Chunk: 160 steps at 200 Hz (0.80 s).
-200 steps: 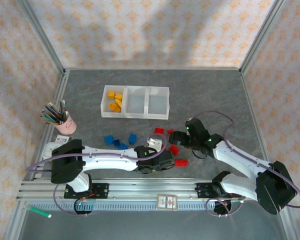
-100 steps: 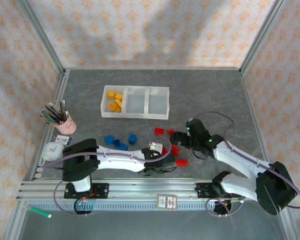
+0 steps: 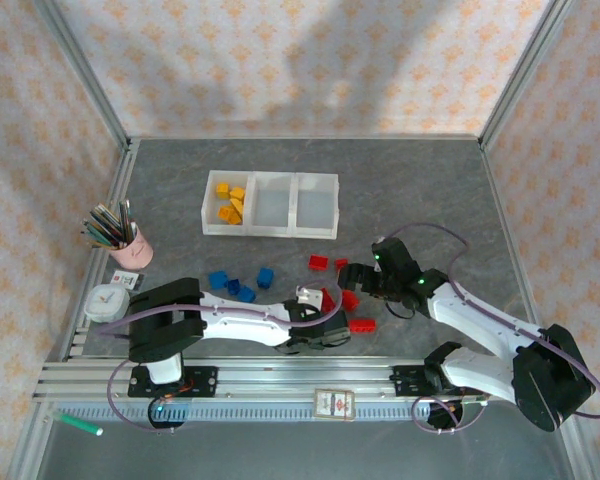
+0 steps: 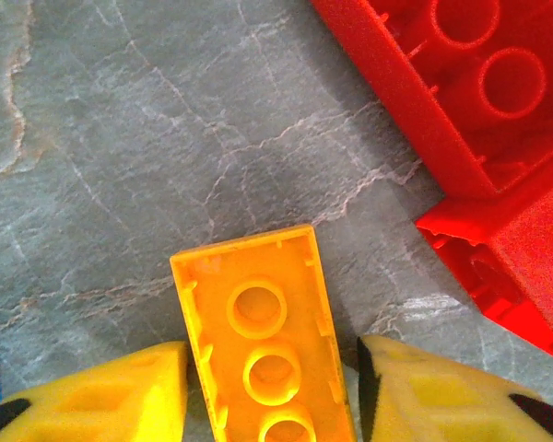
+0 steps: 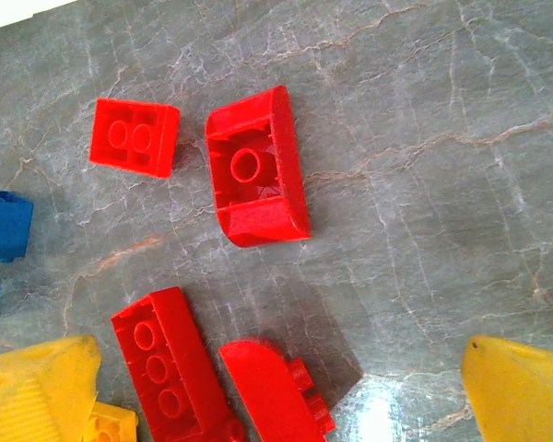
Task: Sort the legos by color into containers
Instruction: Pick up the lego from the middle-left of the table, then place the lego in the container.
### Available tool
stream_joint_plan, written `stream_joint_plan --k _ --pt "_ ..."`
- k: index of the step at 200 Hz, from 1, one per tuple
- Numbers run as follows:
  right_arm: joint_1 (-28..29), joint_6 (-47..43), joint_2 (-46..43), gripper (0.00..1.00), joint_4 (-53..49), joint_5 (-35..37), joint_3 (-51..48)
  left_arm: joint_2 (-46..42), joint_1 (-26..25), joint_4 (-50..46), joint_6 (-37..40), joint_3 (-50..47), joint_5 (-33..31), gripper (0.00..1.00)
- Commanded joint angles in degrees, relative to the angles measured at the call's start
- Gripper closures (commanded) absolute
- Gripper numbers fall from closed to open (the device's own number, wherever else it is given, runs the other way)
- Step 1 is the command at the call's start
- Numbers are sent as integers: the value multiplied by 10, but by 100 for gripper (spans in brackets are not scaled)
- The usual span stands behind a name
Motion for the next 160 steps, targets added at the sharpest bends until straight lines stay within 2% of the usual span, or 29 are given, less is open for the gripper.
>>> stream_joint_plan --k 1,30,68,98,131,160 --pt "-3 -13 -8 0 0 -1 15 9 8 19 0 -20 0 56" --pt "-3 -23 -12 0 -1 -9 27 -16 10 11 2 -17 -16 63" --pt "-3 -33 -11 0 -12 -26 58 -78 25 13 1 -30 -27 66" --pt "6 -35 -6 0 -10 -37 88 -136 46 -23 25 -10 -60 66" --pt "27 -34 21 0 14 -38 125 -205 116 -72 80 17 -120 66" --pt "34 -12 50 0 69 -45 153 -247 218 -71 162 35 -165 66"
